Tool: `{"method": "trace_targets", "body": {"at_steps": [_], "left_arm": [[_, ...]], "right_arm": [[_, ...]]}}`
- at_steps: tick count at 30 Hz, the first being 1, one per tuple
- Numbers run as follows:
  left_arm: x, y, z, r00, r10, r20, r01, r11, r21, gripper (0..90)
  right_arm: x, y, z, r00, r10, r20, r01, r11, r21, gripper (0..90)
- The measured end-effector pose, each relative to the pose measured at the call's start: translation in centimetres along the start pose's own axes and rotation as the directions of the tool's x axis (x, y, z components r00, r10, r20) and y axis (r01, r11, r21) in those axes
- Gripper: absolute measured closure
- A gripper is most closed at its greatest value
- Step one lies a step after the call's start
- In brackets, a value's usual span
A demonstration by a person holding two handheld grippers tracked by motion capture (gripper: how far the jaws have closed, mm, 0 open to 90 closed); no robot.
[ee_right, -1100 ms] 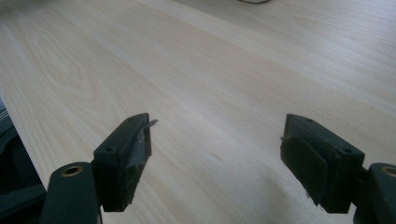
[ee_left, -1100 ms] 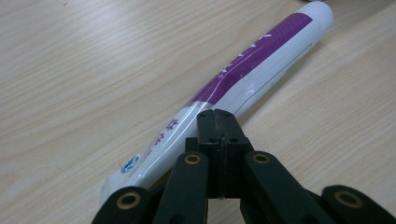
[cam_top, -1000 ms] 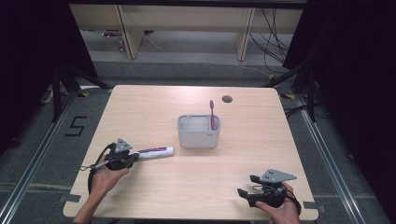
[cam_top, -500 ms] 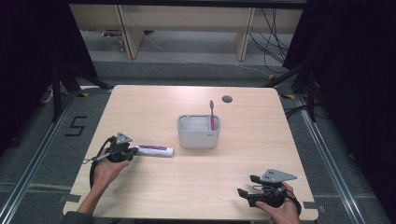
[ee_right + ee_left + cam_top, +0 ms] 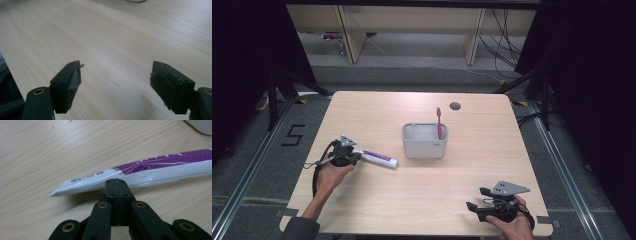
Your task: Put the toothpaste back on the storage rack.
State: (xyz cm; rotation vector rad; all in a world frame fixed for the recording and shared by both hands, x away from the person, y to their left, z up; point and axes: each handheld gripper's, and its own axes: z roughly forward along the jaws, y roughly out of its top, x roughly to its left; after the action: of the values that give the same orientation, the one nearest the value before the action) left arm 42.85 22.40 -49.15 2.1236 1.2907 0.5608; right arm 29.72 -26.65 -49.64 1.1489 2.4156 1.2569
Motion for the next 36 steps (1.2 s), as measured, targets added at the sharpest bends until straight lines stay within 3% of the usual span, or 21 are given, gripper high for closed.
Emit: {"method": "trace_targets", "body": {"at_steps": [5, 6, 7, 8, 9, 10, 12, 13, 18, 23, 25, 30, 31, 35, 36], "left_arm": [[0.0, 0.4, 0.4, 0.9999, -0.013, -0.001, 0.013, 0.9999, -0.003, 88.9], [0.0, 0.5, 0.6, 0.9999, -0.012, -0.006, 0.012, 0.9999, -0.007, 88.8], [0.0, 0.6, 0.6, 0.9999, -0.014, -0.002, 0.014, 0.9999, -0.001, 88.8], [-0.1, 0.7, 0.7, 0.9999, -0.016, -0.003, 0.016, 0.9999, -0.001, 88.7], [-0.2, 0.8, 0.8, 0.9998, -0.018, -0.007, 0.018, 0.9998, -0.011, 88.8], [-0.2, 1.0, 0.8, 0.9999, -0.017, -0.003, 0.017, 0.9999, -0.001, 88.7], [-0.3, 1.3, 0.9, 0.9999, -0.013, -0.005, 0.013, 0.9999, 0.003, 88.7], [-0.4, 1.4, 1.1, 0.9998, -0.019, -0.006, 0.018, 0.9998, -0.012, 88.7], [-0.8, 2.0, 1.7, 0.9999, -0.012, -0.008, 0.012, 0.9999, -0.001, 88.4], [-0.9, 2.5, 2.1, 0.9999, -0.014, -0.008, 0.014, 0.9999, 0.006, 88.0], [-1.0, 2.7, 2.3, 0.9999, -0.015, -0.007, 0.015, 0.9999, 0.008, 87.9], [-1.2, 3.0, 2.7, 0.9997, -0.023, -0.008, 0.023, 0.9997, -0.004, 88.1], [-1.2, 3.1, 2.7, 0.9997, -0.023, -0.005, 0.023, 0.9997, 0.005, 88.1], [-1.3, 3.4, 3.1, 0.9995, -0.031, -0.005, 0.031, 0.9995, 0.002, 88.0], [-1.4, 3.5, 3.2, 0.9996, -0.028, -0.009, 0.028, 0.9996, -0.004, 88.0]], "right_arm": [[0.0, 0.0, 0.0, 1.0000, 0.000, -0.001, 0.000, 1.000, 0.001, 25.3], [-0.2, 0.1, -0.1, 0.9993, -0.032, 0.020, 0.032, 0.999, 0.004, 25.3], [-0.2, 0.1, -0.1, 0.9992, -0.033, 0.020, 0.033, 0.999, 0.004, 25.3], [-0.2, 0.0, 0.1, 0.9998, -0.018, -0.012, 0.018, 1.000, 0.000, 25.3], [0.0, 0.0, 0.0, 1.0000, 0.007, 0.002, -0.007, 1.000, -0.003, 25.3], [-0.2, 0.0, 0.0, 0.9993, -0.030, 0.023, 0.030, 1.000, -0.006, 25.3], [0.0, 0.0, 0.0, 0.9998, -0.007, 0.019, 0.007, 1.000, -0.001, 25.3], [-0.2, 0.0, 0.0, 0.9993, -0.030, 0.023, 0.030, 1.000, -0.005, 25.4], [-0.1, 0.0, 0.0, 0.9998, -0.010, 0.017, 0.010, 1.000, 0.000, 25.4], [-0.2, 0.0, 0.0, 0.9992, -0.030, 0.024, 0.031, 1.000, -0.004, 25.4], [0.0, 0.0, 0.0, 0.9999, -0.002, 0.012, 0.002, 1.000, 0.002, 25.3], [0.0, 0.0, -0.1, 0.9999, -0.001, 0.016, 0.001, 1.000, 0.001, 25.4], [-0.2, 0.0, -0.1, 0.9993, -0.031, 0.023, 0.031, 0.999, -0.006, 25.4], [0.0, 0.0, 0.0, 0.9999, -0.008, 0.014, 0.008, 1.000, 0.000, 25.4], [-0.1, 0.0, 0.0, 0.9997, -0.023, 0.011, 0.023, 1.000, -0.005, 25.4]]}}
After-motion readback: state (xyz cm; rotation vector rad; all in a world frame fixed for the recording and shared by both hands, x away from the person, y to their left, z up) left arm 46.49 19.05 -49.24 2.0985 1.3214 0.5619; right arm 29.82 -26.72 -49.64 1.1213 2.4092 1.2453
